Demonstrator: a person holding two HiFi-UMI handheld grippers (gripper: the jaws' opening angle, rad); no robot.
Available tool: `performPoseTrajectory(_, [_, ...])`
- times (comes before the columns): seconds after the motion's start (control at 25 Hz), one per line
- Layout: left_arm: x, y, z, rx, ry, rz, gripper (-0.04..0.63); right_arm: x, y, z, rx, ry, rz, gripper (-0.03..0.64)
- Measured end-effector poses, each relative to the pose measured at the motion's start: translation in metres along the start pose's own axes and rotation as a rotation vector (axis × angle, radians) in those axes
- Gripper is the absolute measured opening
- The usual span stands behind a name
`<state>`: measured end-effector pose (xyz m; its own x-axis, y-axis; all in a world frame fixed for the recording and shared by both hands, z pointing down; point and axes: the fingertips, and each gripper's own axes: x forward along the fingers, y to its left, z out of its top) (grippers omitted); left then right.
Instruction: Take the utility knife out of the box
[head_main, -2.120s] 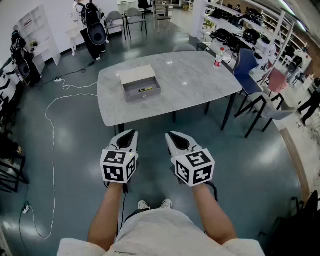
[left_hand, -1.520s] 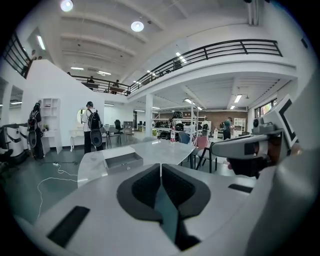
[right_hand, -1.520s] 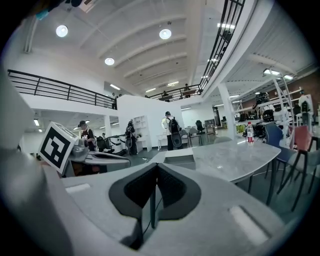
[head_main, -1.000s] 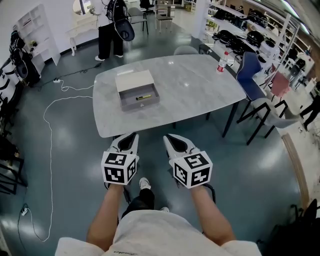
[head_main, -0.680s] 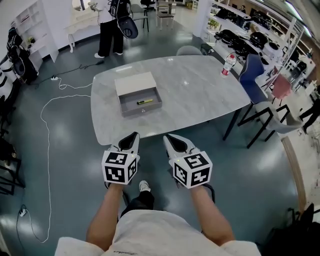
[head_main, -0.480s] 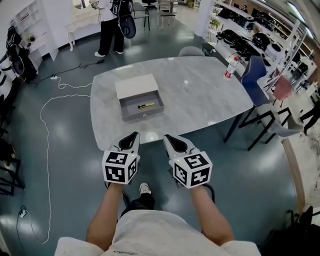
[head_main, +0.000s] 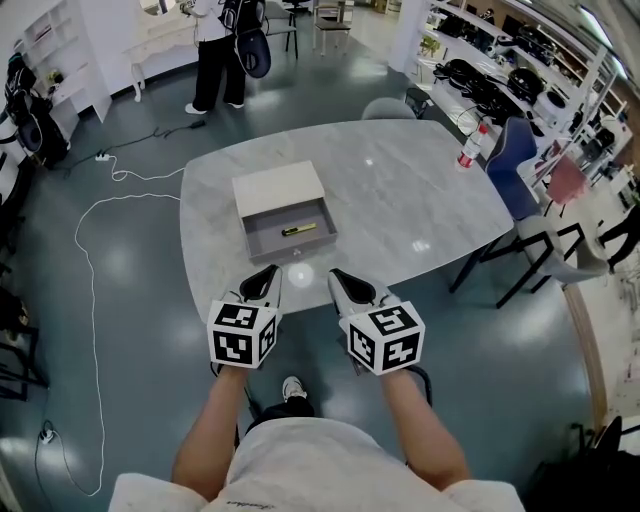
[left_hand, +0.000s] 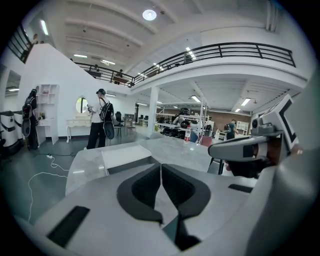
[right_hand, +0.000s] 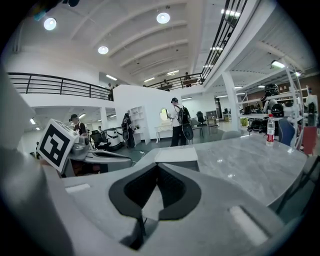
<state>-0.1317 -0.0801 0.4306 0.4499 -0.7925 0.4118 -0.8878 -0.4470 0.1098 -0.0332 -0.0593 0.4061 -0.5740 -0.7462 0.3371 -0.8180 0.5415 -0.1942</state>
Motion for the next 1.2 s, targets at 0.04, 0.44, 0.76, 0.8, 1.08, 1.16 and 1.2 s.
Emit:
performPoseTrajectory(0.04, [0.004,0.005,0.002,-0.002,0.001,-0.001,0.02,0.006,-0.001,0.002,-0.001,0.002,-0.001,0.005])
performPoseTrajectory(0.44, [0.033,0.033,0.012,-0.001,0.021,-0.042,0.02,0.042,-0.009,0.018,0.0,0.016,-0.029,0.005])
performPoseTrajectory(0.76, [0.053,0.045,0.007,-0.001,0.04,-0.05,0.02,0.058,-0.022,0.025,0.006,0.005,-0.045,0.005])
performPoseTrajectory(0.8, [0.056,0.047,0.006,0.0,0.045,-0.048,0.02,0.061,-0.025,0.025,0.006,0.005,-0.042,0.005])
performPoseTrajectory(1.08, [0.088,0.055,-0.003,0.007,0.085,-0.003,0.02,0.088,-0.049,0.022,0.001,0.018,0.024,0.005])
performPoseTrajectory(1.16, [0.097,0.06,-0.003,0.004,0.095,0.02,0.02,0.098,-0.057,0.023,-0.006,0.028,0.051,0.005])
performPoseTrajectory(1.2, [0.101,0.063,-0.004,0.001,0.101,0.031,0.02,0.103,-0.06,0.023,-0.011,0.035,0.064,0.005])
